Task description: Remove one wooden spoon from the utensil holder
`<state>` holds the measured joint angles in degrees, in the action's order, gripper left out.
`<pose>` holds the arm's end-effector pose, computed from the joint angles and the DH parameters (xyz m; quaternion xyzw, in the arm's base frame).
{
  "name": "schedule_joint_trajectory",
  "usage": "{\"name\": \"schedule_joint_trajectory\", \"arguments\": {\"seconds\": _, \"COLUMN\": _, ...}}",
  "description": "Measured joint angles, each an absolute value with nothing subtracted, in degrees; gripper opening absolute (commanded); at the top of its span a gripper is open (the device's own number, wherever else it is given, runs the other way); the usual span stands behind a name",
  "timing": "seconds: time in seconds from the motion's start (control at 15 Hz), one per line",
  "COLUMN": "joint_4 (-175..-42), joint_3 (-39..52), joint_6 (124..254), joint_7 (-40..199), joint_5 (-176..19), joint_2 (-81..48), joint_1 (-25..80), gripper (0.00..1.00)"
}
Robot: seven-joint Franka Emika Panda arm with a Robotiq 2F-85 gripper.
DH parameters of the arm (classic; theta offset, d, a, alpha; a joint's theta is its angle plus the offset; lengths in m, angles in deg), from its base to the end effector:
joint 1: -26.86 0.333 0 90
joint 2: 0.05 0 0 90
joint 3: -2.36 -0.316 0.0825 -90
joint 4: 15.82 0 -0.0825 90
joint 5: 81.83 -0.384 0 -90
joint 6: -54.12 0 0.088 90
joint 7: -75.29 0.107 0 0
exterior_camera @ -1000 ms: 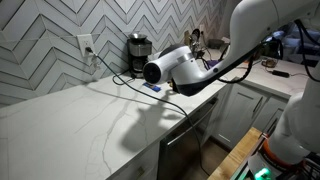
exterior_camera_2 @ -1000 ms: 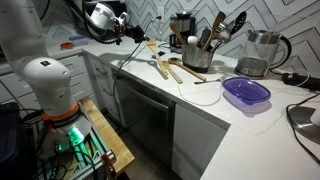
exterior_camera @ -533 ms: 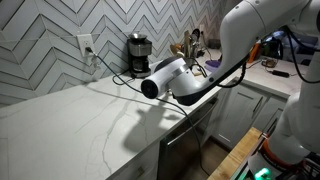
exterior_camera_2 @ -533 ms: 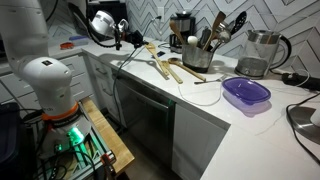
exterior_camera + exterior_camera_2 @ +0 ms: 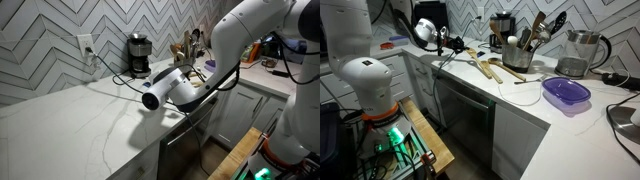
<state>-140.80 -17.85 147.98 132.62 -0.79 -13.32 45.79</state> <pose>0.4688 0.2494 0.3081 0.7663 0.1702 0.2326 0.5742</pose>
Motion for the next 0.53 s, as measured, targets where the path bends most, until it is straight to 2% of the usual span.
{"name": "schedule_joint_trajectory", "arguments": {"seconds": 0.2, "joint_4": -140.8, "joint_3": -17.8, "joint_6": 148.0, "joint_7": 132.6, "joint_5": -0.6, "joint_2": -14.7, "joint_1": 45.8, "gripper": 0.02}}
{"name": "schedule_joint_trajectory", "arguments": {"seconds": 0.27, "joint_4": -140.8, "joint_3": -17.8, "joint_6": 148.0, "joint_7": 132.6, "joint_5": -0.5, "joint_2": -15.1, "joint_1": 45.8, "gripper": 0.09}}
{"name": "schedule_joint_trajectory", "arguments": {"seconds": 0.33, "joint_4": -140.8, "joint_3": -17.8, "joint_6": 148.0, "joint_7": 132.6, "joint_5": -0.4, "joint_2": -15.4, "joint_1": 45.8, "gripper": 0.32}}
{"name": "schedule_joint_trajectory", "arguments": {"seconds": 0.47, "joint_4": -140.8, "joint_3": -17.8, "joint_6": 148.0, "joint_7": 132.5, "joint_5": -0.3, "joint_2": -15.8, "joint_1": 45.9, "gripper": 0.35}}
{"name": "schedule_joint_trajectory", "arguments": {"seconds": 0.53, "joint_4": -140.8, "joint_3": -17.8, "joint_6": 148.0, "joint_7": 132.5, "joint_5": -0.3, "joint_2": -16.0, "joint_1": 45.9, "gripper": 0.43}}
